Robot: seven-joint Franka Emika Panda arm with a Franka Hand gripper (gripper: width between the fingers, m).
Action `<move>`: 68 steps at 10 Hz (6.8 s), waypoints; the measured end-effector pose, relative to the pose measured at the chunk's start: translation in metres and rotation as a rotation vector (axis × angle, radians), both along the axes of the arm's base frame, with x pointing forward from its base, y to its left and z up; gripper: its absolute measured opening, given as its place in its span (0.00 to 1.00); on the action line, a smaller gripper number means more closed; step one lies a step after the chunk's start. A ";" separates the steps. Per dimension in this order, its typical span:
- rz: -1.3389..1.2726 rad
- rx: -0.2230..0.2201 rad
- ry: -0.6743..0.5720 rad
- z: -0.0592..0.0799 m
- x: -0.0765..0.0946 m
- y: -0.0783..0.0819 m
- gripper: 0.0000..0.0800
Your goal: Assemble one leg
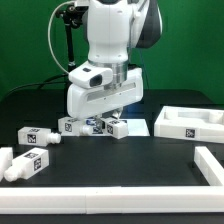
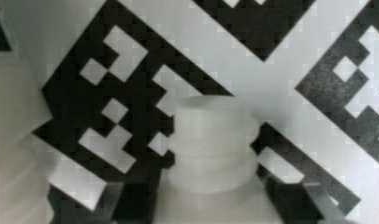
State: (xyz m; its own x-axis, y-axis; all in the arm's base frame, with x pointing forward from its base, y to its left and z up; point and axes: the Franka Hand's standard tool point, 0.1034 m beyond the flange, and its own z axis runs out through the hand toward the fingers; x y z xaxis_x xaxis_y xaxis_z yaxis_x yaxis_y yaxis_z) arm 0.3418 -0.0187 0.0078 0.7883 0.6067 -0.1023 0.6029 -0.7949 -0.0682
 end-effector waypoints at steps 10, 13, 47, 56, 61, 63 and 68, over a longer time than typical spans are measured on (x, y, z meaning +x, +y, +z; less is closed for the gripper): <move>-0.536 -0.037 0.015 0.054 0.027 0.085 0.81; -0.524 -0.036 0.018 0.053 0.026 0.082 0.81; -0.669 0.027 0.173 0.099 0.134 -0.015 0.07; -0.687 0.005 0.182 0.075 0.213 -0.028 0.07; -0.635 -0.031 0.142 0.053 0.210 -0.021 0.07; -0.604 -0.051 0.143 0.026 0.221 -0.013 0.07; -0.660 -0.050 0.136 0.015 0.237 -0.013 0.07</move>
Offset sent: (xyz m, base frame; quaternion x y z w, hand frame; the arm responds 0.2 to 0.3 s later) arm -0.0240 0.0246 0.0493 -0.0253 -0.0591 0.2009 0.9775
